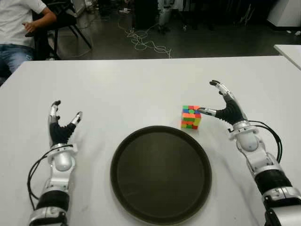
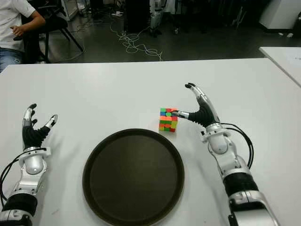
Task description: Pick up the Rubik's Cube and put it in the plate
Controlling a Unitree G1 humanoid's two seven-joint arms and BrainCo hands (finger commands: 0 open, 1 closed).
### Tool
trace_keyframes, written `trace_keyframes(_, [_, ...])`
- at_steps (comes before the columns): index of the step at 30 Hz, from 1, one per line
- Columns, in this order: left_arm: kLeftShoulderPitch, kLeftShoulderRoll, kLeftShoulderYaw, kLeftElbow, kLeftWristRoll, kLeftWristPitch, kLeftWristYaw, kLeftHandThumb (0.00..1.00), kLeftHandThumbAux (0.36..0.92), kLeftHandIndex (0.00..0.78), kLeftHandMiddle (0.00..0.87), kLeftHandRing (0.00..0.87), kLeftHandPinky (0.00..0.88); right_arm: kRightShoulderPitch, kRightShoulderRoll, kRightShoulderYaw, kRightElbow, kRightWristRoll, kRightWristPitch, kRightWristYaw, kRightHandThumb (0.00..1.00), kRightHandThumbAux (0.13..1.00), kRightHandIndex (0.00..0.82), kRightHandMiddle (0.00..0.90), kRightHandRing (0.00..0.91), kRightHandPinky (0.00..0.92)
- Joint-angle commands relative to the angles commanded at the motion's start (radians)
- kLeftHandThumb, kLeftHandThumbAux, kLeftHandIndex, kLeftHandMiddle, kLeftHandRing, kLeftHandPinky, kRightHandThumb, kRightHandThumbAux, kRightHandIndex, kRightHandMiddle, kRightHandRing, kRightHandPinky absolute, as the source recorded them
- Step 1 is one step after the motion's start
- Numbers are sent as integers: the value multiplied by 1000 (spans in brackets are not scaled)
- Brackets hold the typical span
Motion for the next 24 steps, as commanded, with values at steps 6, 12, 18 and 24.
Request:
trace_keyframes(6, [-13,6,-15,24,20,2,28,0,652,0,0,0,20,-21,-30,35,-20,-49,53,27,0,490,6,0,0,30])
trace_keyframes(12, [-19,9,-33,34,32,2,49,0,649,1,5,0,14,-19,-43,82,-135,-119,185,68,0,510,7,0,0,54])
trace_keyframes(18, [-22,10,-48,44,41,-13,67,0,655,1,8,4,40,-8,-50,110,-235,-139,280,137,0,521,6,12,33,73])
trace_keyframes(24, [-23,11,-59,45,45,-13,81,0,685,1,6,2,41,-14,-52,126,-275,-145,319,171,0,526,3,6,21,48])
